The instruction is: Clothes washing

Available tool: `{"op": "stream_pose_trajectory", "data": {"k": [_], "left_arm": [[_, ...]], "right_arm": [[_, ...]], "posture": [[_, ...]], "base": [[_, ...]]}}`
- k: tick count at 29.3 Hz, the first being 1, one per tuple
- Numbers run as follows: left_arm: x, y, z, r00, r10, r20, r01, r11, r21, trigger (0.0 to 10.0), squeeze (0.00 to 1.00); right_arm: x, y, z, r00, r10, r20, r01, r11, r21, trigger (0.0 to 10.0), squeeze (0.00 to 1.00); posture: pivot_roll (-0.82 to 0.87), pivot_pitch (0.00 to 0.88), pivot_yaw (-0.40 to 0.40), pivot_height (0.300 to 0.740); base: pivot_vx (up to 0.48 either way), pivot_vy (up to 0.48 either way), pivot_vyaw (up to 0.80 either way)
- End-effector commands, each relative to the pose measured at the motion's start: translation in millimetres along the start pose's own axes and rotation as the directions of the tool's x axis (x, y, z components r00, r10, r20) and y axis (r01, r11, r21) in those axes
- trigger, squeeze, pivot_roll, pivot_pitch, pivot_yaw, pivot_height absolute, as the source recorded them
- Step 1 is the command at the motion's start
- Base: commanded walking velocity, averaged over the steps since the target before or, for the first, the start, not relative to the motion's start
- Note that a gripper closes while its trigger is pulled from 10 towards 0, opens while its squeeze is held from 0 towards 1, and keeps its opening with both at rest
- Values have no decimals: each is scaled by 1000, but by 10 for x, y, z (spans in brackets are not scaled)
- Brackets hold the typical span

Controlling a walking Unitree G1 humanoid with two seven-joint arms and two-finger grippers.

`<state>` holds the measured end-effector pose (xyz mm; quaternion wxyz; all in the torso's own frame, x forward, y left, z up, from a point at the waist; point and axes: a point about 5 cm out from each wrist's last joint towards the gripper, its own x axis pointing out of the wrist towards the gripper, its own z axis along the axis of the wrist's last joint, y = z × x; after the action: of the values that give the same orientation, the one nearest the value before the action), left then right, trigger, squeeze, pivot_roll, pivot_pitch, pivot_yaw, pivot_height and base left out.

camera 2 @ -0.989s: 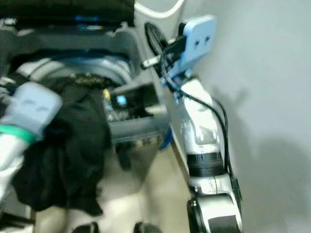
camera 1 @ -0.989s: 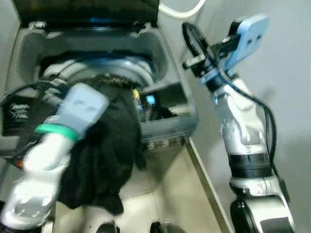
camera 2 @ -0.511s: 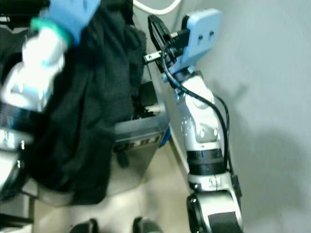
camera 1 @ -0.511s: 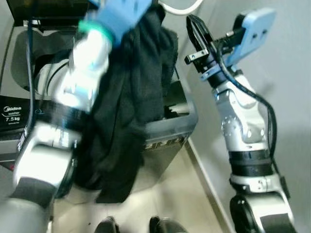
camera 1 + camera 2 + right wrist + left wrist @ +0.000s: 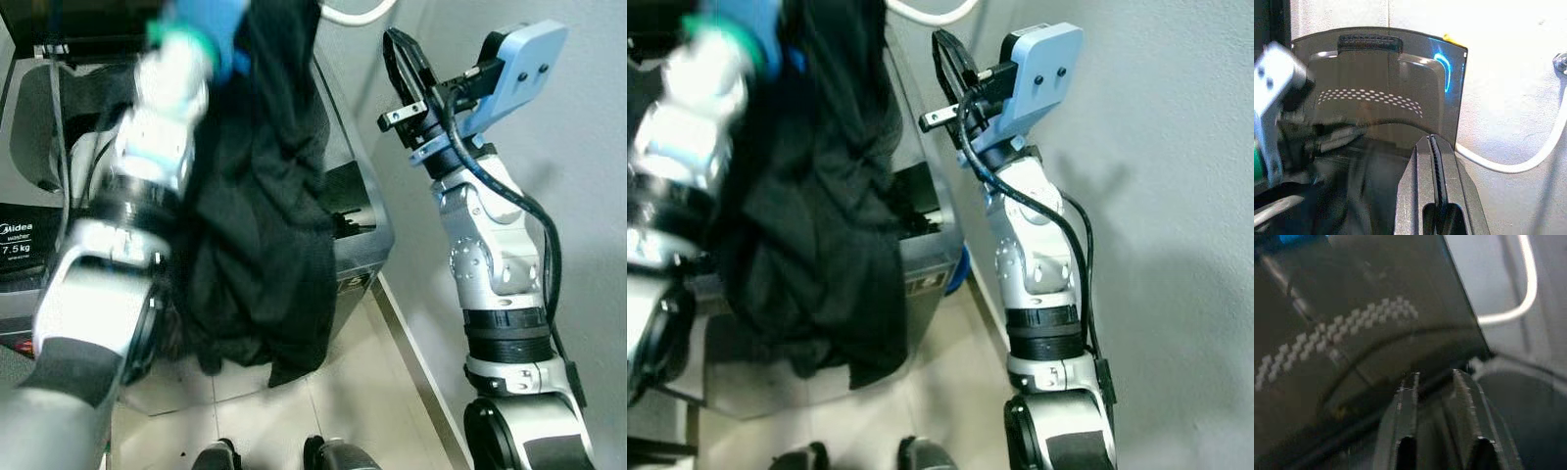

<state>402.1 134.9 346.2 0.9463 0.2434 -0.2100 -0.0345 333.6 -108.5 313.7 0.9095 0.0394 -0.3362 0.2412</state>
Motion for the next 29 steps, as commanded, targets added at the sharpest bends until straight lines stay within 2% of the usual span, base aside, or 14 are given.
{"op": "stream_pose_trajectory", "data": {"k": [1,3,14,15,16,17,18,19,20,21,22,24,28,29], "left_arm": [[-13,98,104,997,56,52,-56,998,5,10000,1000],[-123,183,70,993,98,72,-99,995,5,10000,1000],[-178,206,84,990,103,100,-105,994,15,10000,1000],[-440,58,178,983,-16,181,19,1000,-13,10000,0],[-699,-84,236,968,-128,218,140,989,-45,10000,0],[-699,-84,236,968,-128,218,140,989,-45,10000,0],[-963,-188,264,942,-249,223,278,955,-105,10000,0],[-963,-188,264,942,-249,223,278,955,-105,10000,0],[-1202,-226,256,911,-357,208,395,900,-182,10000,0],[-1202,-226,256,911,-357,208,395,900,-182,10000,0],[-1374,-187,209,887,-426,179,459,853,-249,10000,0],[-1515,-117,163,874,-461,155,487,833,-264,10000,0],[-1676,7,35,870,-488,72,491,843,-220,10000,0],[-1714,29,-24,870,-492,31,488,850,-198,10000,243]], "right_arm": [[-33,-17,-12,1000,-7,-9,7,1000,-4,10000,0],[-34,-15,-20,1000,-6,-11,6,1000,-1,10000,0],[-33,-15,-22,1000,-7,-11,7,1000,0,10000,0],[-35,-15,-20,1000,-1,-9,1,1000,2,10000,0],[-37,-17,-16,1000,3,-7,-3,1000,2,10000,0],[-37,-17,-16,1000,3,-7,-3,1000,2,10000,0],[-41,-19,-13,1000,4,-6,-4,1000,1,10000,0],[-41,-19,-13,1000,4,-6,-4,1000,1,10000,0],[-49,-26,-13,1000,4,-7,-4,1000,1,10000,0],[-49,-26,-13,1000,4,-7,-4,1000,1,10000,0],[-60,-32,-26,1000,5,-12,-5,1000,2,10000,0],[-66,-32,-46,1000,9,-19,-8,1000,5,10000,0],[-37,10,-76,999,28,-22,-28,999,20,10000,0],[-20,30,-81,999,36,-21,-36,999,25,10000,0]], "posture": [[61,54,-19,740],[67,54,-20,740],[74,54,-21,740],[83,43,-7,740],[83,43,-6,740],[83,43,-6,740],[84,45,-4,740],[84,45,-4,740],[90,47,-8,740],[90,47,-8,740],[110,49,-13,740],[124,52,-21,740],[136,47,-31,740],[138,48,-33,740]], "base": [[0,0,0],[0,0,0],[0,0,0],[0,0,0],[0,0,0],[0,0,0],[0,0,0],[0,0,0],[0,0,0],[0,0,0],[0,0,0],[0,0,0],[0,0,0],[0,0,0]]}}
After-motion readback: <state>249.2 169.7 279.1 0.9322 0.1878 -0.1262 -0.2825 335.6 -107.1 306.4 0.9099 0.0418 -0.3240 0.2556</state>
